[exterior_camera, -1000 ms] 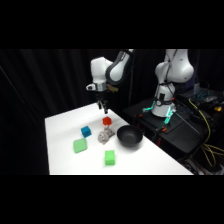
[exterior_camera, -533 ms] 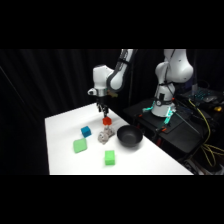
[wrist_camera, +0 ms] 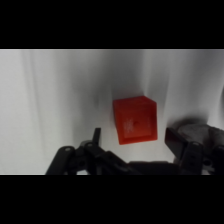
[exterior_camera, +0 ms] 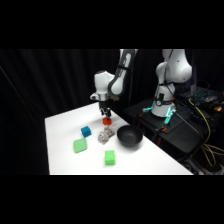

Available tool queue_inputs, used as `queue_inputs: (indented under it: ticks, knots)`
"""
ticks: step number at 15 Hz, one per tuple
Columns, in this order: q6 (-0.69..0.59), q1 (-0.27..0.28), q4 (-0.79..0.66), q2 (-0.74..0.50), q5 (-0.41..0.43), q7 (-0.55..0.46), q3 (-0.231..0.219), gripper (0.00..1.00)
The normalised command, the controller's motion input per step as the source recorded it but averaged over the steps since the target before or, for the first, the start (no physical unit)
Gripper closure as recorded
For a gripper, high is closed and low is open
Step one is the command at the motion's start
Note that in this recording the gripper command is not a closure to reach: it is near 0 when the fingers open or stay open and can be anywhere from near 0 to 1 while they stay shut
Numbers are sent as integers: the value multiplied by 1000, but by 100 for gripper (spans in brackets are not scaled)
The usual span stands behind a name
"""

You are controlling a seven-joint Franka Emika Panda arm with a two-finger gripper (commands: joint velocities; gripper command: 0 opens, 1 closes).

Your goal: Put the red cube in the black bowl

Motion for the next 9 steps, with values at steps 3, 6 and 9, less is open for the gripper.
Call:
queue_inputs:
  ticks: [3,6,9]
  knots:
    - [134,-174,-28,46,115,-131,137,0]
    - [138,-159,9,89,138,-140,141,0]
    - [167,-160,44,114,148,-170,160,0]
